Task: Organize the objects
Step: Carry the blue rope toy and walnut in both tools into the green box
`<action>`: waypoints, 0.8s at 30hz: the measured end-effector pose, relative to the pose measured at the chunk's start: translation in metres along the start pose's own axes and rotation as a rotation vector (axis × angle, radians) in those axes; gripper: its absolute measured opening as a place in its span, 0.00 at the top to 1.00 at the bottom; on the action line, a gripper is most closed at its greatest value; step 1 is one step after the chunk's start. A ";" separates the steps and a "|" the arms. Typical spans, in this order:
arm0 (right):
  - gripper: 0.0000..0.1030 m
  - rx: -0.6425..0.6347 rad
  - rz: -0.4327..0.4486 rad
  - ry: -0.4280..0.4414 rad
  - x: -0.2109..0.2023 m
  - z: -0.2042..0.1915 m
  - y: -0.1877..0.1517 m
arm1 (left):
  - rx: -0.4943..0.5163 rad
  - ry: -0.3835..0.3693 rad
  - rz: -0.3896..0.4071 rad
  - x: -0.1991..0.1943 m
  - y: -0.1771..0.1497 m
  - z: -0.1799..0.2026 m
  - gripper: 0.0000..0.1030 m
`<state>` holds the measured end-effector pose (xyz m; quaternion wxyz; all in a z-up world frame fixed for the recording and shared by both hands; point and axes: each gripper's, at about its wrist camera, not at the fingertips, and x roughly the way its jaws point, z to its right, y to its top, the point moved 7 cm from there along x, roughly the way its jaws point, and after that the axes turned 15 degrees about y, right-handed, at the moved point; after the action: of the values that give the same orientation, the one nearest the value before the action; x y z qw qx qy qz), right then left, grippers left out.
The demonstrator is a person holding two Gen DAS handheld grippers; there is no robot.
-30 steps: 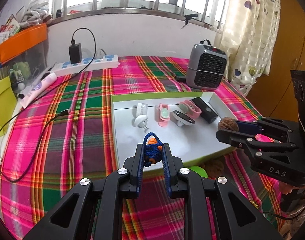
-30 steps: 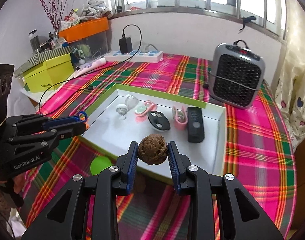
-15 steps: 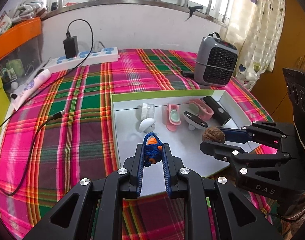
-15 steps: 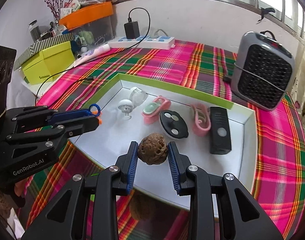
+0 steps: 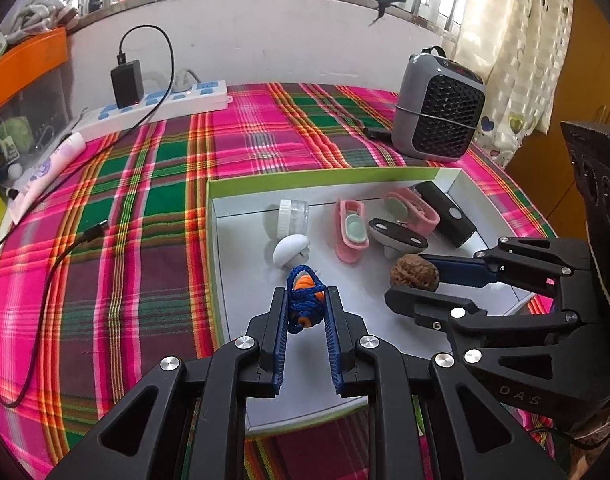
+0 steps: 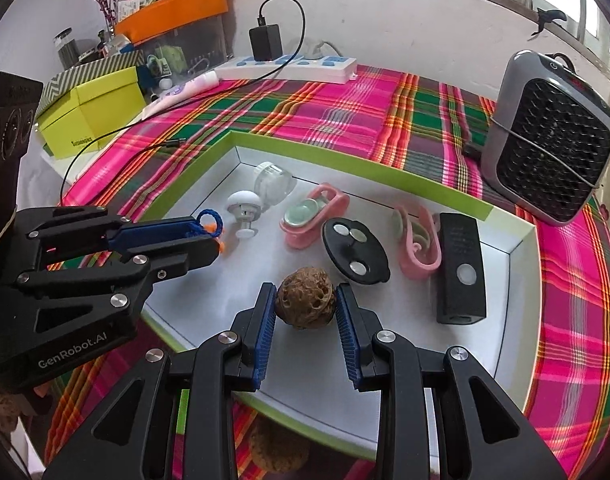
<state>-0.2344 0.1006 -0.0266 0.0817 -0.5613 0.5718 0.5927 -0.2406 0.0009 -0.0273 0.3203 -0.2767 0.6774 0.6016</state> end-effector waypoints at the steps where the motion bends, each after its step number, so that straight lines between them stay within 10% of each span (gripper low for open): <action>1: 0.70 0.000 0.001 -0.002 0.001 0.001 0.000 | 0.002 0.001 0.000 0.001 0.000 0.000 0.84; 24: 0.69 -0.020 0.003 -0.022 0.005 0.005 0.004 | 0.023 0.009 -0.001 0.009 0.004 0.004 0.84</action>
<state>-0.2416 0.1004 -0.0296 0.0817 -0.5546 0.5656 0.6048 -0.2489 0.0052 -0.0319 0.3209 -0.2762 0.6856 0.5922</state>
